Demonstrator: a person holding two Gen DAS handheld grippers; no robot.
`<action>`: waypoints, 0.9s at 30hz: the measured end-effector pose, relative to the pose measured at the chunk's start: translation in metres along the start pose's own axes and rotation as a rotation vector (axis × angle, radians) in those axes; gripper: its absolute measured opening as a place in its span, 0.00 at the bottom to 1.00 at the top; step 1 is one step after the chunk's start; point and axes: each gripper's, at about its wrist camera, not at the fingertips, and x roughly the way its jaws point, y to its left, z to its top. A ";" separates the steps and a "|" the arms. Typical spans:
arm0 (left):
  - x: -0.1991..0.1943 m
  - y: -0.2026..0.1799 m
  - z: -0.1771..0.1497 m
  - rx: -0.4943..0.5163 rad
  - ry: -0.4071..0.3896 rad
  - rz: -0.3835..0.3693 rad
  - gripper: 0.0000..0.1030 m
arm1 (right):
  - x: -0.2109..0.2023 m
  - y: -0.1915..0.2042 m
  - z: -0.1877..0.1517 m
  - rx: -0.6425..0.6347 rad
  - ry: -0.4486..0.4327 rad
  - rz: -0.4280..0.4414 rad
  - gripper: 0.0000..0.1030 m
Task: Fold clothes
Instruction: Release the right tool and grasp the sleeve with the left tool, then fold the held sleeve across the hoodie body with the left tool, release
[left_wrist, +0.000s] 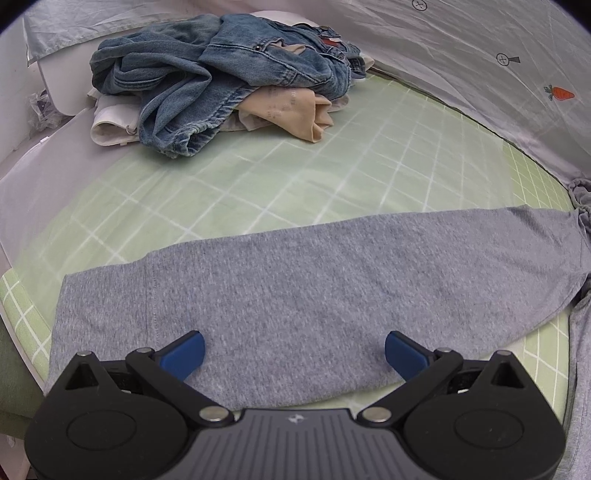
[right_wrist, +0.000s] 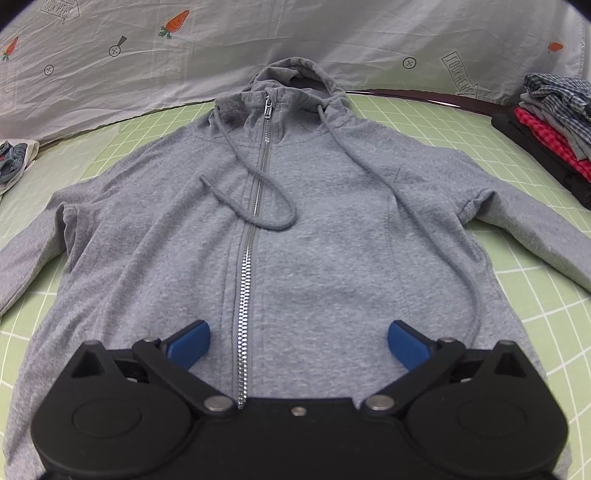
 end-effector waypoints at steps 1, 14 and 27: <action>0.000 -0.003 0.000 0.017 -0.008 0.004 0.92 | 0.000 0.000 -0.001 -0.001 -0.005 0.001 1.00; 0.004 -0.050 0.015 0.175 -0.037 -0.054 0.08 | 0.000 -0.002 0.000 -0.023 -0.013 0.019 1.00; -0.004 -0.052 0.020 0.065 -0.023 -0.205 0.31 | 0.000 -0.002 -0.002 -0.028 -0.026 0.022 1.00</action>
